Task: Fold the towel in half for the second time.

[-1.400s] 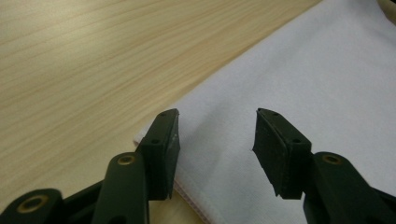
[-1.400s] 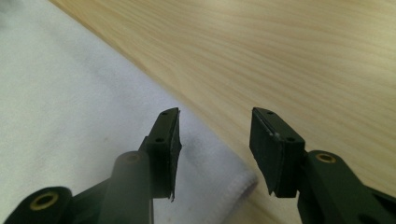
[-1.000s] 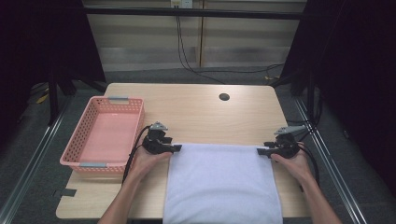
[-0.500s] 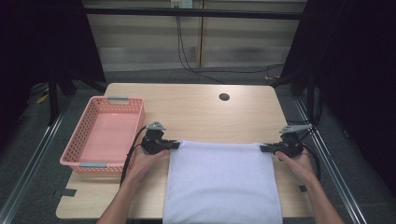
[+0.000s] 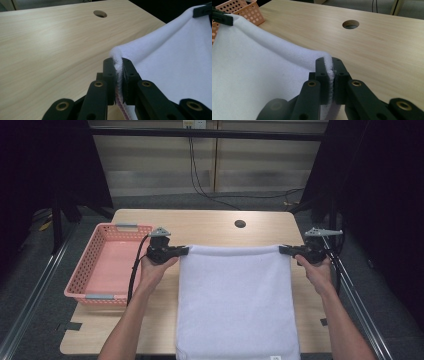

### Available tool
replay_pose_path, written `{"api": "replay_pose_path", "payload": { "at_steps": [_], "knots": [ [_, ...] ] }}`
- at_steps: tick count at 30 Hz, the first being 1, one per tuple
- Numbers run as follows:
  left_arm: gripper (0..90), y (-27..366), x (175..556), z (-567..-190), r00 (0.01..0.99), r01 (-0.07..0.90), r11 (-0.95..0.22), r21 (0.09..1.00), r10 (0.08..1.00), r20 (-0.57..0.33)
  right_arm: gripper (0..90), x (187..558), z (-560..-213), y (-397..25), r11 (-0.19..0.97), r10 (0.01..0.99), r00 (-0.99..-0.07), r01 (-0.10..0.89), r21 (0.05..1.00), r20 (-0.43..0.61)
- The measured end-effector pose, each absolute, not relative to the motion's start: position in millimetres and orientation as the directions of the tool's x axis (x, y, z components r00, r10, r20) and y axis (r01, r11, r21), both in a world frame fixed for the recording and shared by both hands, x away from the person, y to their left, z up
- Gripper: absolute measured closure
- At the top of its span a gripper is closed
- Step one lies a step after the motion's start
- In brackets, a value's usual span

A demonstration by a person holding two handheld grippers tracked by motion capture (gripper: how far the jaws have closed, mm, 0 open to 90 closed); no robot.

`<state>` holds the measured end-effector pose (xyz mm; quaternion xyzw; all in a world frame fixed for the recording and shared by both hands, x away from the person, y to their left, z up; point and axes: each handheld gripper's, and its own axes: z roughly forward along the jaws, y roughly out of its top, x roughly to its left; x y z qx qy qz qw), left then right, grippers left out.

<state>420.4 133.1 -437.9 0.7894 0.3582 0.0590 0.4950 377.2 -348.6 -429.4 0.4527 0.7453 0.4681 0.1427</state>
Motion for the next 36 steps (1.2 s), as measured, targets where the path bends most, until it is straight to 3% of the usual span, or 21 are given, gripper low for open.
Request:
{"api": "replay_pose_path", "payload": {
  "at_steps": [6, 13, 20, 28, 36],
  "knots": [
    [83.6, 144.2, 433.0, -423.3, 0.715, 0.507, -0.170, 0.845, 0.631, -0.302, 85.6, 396.2, -417.3, -348.0, 0.136, 0.819, -0.532, 0.544, 0.828, 0.216],
    [83.6, 147.3, 428.1, -408.3, 0.738, 0.453, -0.185, 0.872, 0.627, -0.250, 85.7, 396.0, -398.8, -347.0, 0.074, 0.803, -0.546, 0.490, 0.869, 0.239],
    [83.6, 151.7, 405.6, -403.1, 0.762, 0.446, -0.166, 0.880, 0.585, -0.276, 85.7, 361.3, -396.3, -354.2, 0.085, 0.756, -0.606, 0.464, 0.882, 0.246],
    [83.6, 151.6, 362.2, -389.9, 0.804, 0.395, -0.196, 0.897, 0.545, -0.235, 85.6, 318.1, -390.5, -363.6, 0.110, 0.720, -0.653, 0.441, 0.891, 0.235],
    [83.6, 159.5, 308.5, -406.7, 0.828, 0.405, -0.222, 0.887, 0.502, -0.252, 85.5, 269.8, -408.7, -367.7, 0.081, 0.682, -0.679, 0.441, 0.894, 0.273]
  ]
}}
